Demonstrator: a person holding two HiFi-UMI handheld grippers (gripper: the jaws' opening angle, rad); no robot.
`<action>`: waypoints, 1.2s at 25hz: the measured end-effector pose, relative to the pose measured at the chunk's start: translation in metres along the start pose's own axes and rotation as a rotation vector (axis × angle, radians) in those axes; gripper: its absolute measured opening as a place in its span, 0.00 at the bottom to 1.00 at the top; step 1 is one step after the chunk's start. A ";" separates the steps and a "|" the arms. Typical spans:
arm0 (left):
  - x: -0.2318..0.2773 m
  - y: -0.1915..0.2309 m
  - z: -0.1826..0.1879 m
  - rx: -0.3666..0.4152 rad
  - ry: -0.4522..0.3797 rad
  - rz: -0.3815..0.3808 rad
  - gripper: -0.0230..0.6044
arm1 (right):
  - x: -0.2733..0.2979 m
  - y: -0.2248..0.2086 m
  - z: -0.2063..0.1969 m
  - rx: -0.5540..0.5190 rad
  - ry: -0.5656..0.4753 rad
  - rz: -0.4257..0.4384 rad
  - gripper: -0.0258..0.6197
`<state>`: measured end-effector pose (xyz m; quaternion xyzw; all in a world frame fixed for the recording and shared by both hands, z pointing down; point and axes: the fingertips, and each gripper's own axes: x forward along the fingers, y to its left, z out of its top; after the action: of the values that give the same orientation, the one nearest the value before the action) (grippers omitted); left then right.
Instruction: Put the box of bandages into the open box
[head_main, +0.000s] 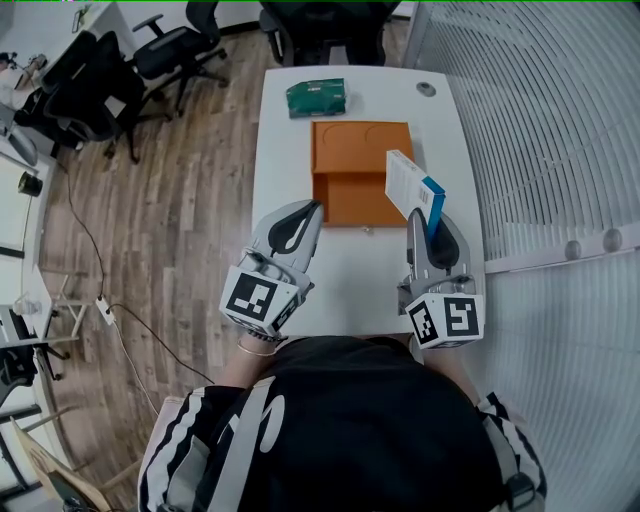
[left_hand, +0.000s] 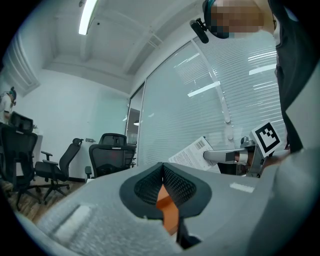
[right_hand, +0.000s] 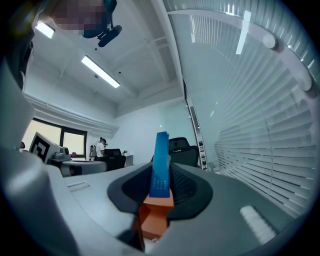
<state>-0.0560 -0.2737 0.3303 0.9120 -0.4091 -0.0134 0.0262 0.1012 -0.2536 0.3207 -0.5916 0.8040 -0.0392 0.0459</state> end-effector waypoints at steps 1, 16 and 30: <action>-0.001 -0.002 0.002 0.004 -0.006 0.004 0.04 | -0.002 -0.001 0.001 0.003 0.000 0.003 0.16; -0.001 0.003 -0.004 -0.022 0.019 0.080 0.04 | 0.014 -0.005 0.001 -0.109 0.049 0.131 0.16; -0.006 0.016 -0.023 -0.049 0.073 0.144 0.04 | 0.027 0.016 -0.030 -0.345 0.123 0.333 0.16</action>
<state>-0.0707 -0.2793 0.3539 0.8792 -0.4719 0.0118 0.0643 0.0749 -0.2741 0.3478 -0.4465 0.8865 0.0707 -0.0990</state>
